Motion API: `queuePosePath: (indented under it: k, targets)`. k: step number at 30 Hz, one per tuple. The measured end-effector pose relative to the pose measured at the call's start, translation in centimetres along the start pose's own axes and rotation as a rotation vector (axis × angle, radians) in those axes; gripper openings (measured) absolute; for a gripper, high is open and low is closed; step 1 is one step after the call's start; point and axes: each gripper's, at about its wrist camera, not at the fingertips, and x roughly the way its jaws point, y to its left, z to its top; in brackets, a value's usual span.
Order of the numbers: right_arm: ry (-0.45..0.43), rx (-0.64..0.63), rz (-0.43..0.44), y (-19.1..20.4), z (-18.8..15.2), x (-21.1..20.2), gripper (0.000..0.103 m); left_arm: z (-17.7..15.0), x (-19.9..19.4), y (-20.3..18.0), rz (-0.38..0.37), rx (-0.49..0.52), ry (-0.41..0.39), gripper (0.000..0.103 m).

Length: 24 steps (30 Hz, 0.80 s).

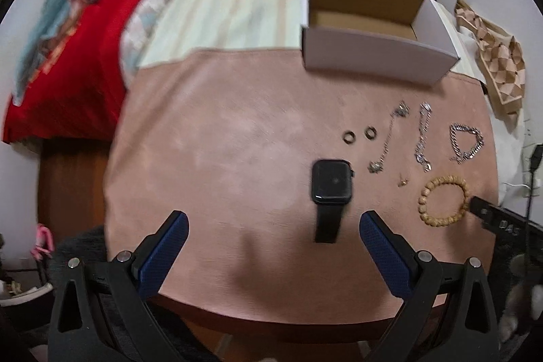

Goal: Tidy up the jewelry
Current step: 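Grasp the black smartwatch with the left gripper while the right grasps the wooden bead bracelet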

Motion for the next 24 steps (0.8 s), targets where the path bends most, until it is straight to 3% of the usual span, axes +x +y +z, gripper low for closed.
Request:
queuePosePath:
  k: [3,5,9,13,16,19,23,24]
  targets:
    - [0.022,0.000,0.014,0.4,-0.2,1.3,0.060,-0.1,1.4,-0.8,-0.031,0.009,0.019,0.102]
    - [0.042,0.004,0.024,0.6,-0.4,1.7,0.056,-0.1,2.0,-1.3,-0.045,0.020,0.022,0.090]
    - [0.030,-0.009,0.010,0.9,-0.5,1.6,0.054,0.4,3.4,-2.4,-0.060,0.048,0.030,0.079]
    - [0.026,-0.011,0.006,1.1,-0.4,1.5,0.054,0.3,4.3,-3.0,-0.071,0.070,0.048,0.055]
    - [0.030,-0.011,0.007,1.0,-0.2,1.5,0.054,0.2,4.8,-3.4,-0.081,0.079,0.056,0.029]
    - [0.024,-0.015,0.008,1.0,-0.1,1.4,0.050,0.1,5.1,-3.5,-0.090,0.087,0.050,0.016]
    - [0.007,-0.024,0.006,1.2,0.1,1.2,0.010,-0.2,4.7,-3.4,-0.084,0.099,0.026,0.016]
    - [0.008,-0.025,0.006,1.3,0.1,1.1,0.010,-0.3,4.6,-3.4,-0.081,0.099,0.021,0.016]
